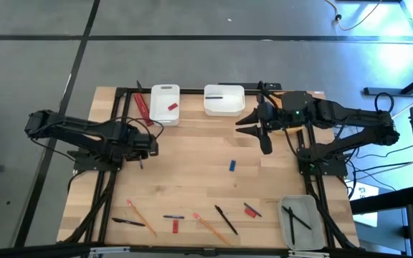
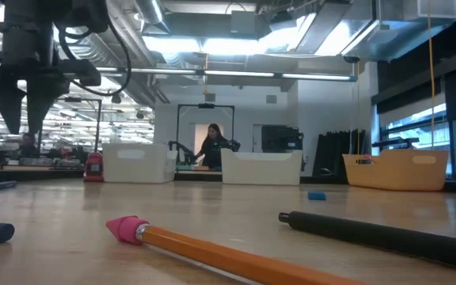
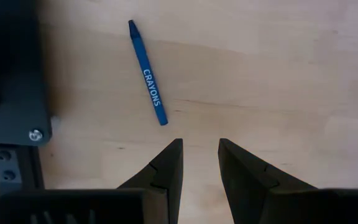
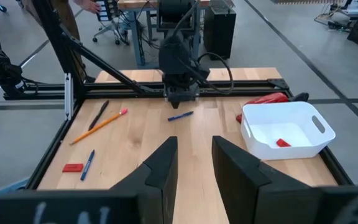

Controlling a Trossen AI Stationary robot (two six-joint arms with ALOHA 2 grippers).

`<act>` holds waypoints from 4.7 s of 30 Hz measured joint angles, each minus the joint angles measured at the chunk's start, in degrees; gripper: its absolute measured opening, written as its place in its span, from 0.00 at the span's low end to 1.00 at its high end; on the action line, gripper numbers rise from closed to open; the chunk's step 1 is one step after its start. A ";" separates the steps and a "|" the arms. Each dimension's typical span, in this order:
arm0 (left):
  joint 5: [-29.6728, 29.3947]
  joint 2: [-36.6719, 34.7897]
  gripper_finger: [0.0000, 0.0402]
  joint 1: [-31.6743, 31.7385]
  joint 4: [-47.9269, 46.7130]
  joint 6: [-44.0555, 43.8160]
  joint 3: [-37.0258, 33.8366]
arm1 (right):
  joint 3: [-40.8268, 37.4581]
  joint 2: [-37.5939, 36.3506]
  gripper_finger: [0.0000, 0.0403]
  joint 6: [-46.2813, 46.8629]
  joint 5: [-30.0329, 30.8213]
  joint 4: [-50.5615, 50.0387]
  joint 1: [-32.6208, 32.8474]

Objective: Sort crayons/erasers/pens/pencils in bins
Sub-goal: Put the blue crayon into the right white bin

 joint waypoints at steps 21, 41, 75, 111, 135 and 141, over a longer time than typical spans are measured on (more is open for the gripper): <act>1.75 0.00 0.23 -1.60 7.52 -6.18 -10.77 | 0.00 0.00 0.25 0.09 0.02 -0.08 0.02; -0.01 0.00 0.23 -1.53 12.31 -7.59 -14.01 | 0.00 0.00 0.25 0.10 0.02 0.44 0.02; -0.65 8.91 0.18 -1.53 15.47 -5.28 -13.77 | 0.00 0.00 0.25 0.31 -0.11 0.29 0.02; -6.22 9.09 0.00 -1.32 22.04 11.14 -4.87 | 0.00 0.00 0.25 0.32 -0.14 0.11 0.01; -6.74 9.05 0.00 18.17 24.32 59.78 19.43 | 0.00 0.00 0.25 0.54 6.34 -0.11 0.00; -2.52 10.06 0.00 23.16 28.61 69.03 22.59 | 0.00 0.00 0.25 2.36 7.99 -0.08 -1.39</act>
